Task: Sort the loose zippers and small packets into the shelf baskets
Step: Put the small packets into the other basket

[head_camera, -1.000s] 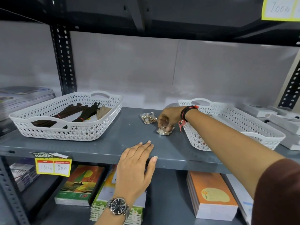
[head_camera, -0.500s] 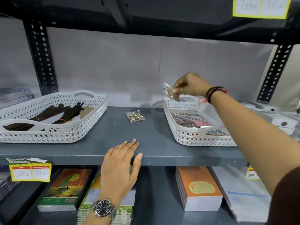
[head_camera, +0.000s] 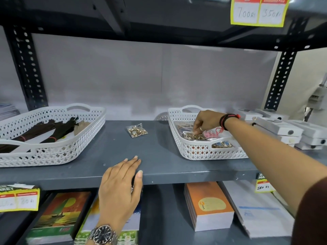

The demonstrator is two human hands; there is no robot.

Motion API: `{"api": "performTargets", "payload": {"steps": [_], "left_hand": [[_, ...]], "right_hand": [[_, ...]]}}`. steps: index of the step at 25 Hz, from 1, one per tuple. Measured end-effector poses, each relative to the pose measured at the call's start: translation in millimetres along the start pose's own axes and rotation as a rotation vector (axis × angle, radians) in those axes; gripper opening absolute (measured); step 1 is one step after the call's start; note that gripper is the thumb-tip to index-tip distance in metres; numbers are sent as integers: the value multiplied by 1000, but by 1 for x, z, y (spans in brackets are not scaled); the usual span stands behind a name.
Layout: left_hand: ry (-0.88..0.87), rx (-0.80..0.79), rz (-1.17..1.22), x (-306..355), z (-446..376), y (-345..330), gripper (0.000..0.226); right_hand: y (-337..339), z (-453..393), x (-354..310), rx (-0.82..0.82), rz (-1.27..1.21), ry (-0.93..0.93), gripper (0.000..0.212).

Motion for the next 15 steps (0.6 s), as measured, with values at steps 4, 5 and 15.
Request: {"api": "performTargets", "payload": {"steps": [4,5,15], "left_hand": [[-8,-2,8,-1,0,0,42],[-11,-4,9,-1,0,0,42],[-26,-75,28,-4,1,-2,45]], "right_hand": [[4,-2,-3,-10,17,-9,16],[13,-2,-7,45,-3,6,16],[34,-50,-148,264,1,242,34]]}}
Point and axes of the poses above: each hand's wrist, its own z-axis away from the middle knuckle, its own y-axis out of the back of the hand, x = y × z, the point moved 7 cm from there along -z, towards the middle knuckle, and after that the axes turned 6 degrees about -z, right-handed, at the moved point
